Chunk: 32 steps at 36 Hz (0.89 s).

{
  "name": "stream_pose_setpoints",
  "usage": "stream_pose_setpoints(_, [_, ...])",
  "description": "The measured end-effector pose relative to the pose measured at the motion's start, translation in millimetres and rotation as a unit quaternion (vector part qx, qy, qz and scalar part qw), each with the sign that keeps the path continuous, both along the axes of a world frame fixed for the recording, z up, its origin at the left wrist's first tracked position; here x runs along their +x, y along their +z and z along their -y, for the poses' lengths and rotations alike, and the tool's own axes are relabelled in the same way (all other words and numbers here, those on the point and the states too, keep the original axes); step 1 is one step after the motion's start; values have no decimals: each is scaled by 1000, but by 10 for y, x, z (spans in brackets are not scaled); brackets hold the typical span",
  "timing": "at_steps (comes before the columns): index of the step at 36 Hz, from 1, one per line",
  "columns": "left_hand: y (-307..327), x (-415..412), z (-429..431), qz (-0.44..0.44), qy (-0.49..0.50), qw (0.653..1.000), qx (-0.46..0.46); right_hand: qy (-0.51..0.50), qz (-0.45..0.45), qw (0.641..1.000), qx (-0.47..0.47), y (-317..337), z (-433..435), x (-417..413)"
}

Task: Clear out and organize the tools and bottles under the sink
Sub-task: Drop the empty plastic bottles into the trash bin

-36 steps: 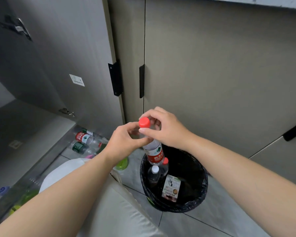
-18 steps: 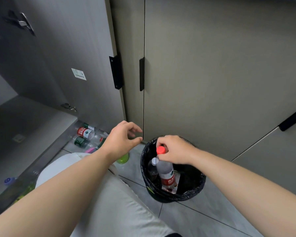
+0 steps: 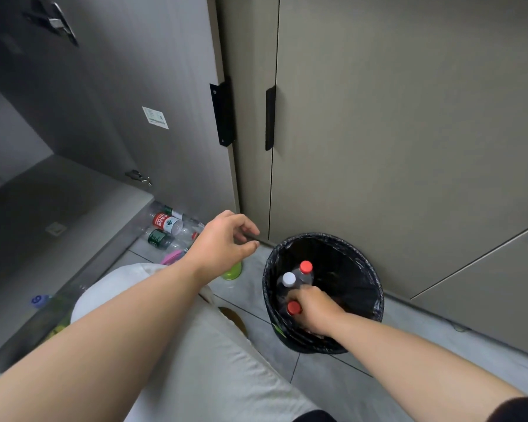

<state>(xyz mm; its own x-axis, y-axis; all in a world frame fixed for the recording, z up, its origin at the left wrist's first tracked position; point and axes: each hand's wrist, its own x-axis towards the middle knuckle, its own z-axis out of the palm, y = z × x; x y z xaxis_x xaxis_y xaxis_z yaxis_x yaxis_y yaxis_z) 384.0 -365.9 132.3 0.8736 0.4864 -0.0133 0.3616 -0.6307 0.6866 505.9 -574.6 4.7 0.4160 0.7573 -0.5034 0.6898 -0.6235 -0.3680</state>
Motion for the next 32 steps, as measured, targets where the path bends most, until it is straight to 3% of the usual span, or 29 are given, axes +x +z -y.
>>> stream_pose_setpoints(7, [21,-12,-20,-4,23,1000,7,63,51,995,-49,289,-137,59])
stream_pose_setpoints(12, [66,-48,-82,9,69,997,-18,109,136,983,61,784,-478,104])
stream_pose_setpoints(17, [210,-208,-472,22,133,988,-79,113,121,973,163,1277,-1066,46])
stream_pose_setpoints(21, [318,-642,-1103,-17,152,985,-77,141,86,965,204,1516,-1676,-127])
stream_pose_setpoints(27, [150,-1782,-2011,-95,215,966,-109,250,40,956,152,1619,-2775,-615])
stream_pose_setpoints(32, [-244,-2618,-2316,-82,322,931,-148,373,2,928,5,1344,-3732,-1209])
